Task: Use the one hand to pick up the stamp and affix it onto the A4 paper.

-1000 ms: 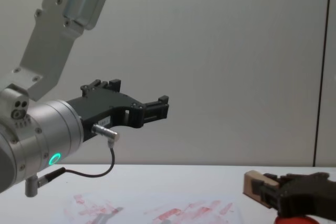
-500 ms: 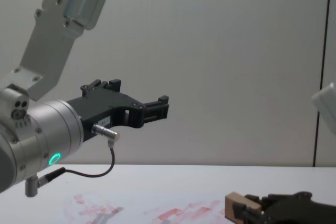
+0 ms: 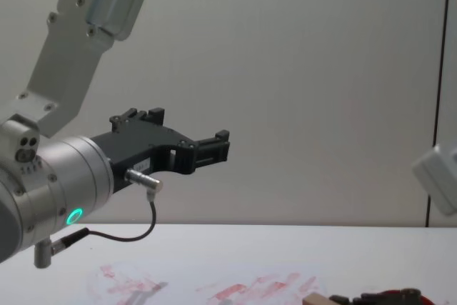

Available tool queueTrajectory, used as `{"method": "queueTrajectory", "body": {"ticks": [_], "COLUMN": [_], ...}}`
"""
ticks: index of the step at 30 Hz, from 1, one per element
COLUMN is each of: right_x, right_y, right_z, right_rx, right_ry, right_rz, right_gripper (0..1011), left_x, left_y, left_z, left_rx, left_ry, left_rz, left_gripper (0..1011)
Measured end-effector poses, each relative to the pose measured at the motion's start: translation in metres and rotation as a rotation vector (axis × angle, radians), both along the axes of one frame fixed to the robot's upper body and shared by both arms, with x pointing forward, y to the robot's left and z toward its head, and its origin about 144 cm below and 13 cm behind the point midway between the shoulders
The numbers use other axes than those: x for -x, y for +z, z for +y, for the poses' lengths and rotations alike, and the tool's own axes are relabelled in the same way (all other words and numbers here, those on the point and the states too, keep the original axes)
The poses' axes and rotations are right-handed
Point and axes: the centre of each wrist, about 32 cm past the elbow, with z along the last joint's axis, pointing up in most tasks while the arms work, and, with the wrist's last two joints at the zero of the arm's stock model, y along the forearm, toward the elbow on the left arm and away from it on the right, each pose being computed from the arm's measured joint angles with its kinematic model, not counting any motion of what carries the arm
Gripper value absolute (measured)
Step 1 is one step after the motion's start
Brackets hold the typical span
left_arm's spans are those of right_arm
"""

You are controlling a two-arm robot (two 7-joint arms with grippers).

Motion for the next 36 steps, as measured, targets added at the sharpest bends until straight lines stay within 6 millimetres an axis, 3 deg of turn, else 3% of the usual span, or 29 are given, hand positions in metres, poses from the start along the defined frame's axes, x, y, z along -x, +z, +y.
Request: {"method": "queueTrajectory", "body": {"ticks": [21, 36], "right_x": [0.0018, 0.0014], "right_y": [-0.008, -0.0023], "right_z": [0.0015, 0.0017], "right_rx": [0.033, -0.002], "right_ry": [0.007, -0.016], "right_rz": [0.02, 0.011], "right_gripper": [216, 217], "left_x": [0.0, 0.0], "left_y": [0.0, 0.0], "left_z": [0.0, 0.0], "left_rx": [0.0, 0.0], "left_ry": [0.0, 0.0], "left_rz": [0.0, 0.0], "left_gripper": [1002, 1002]}}
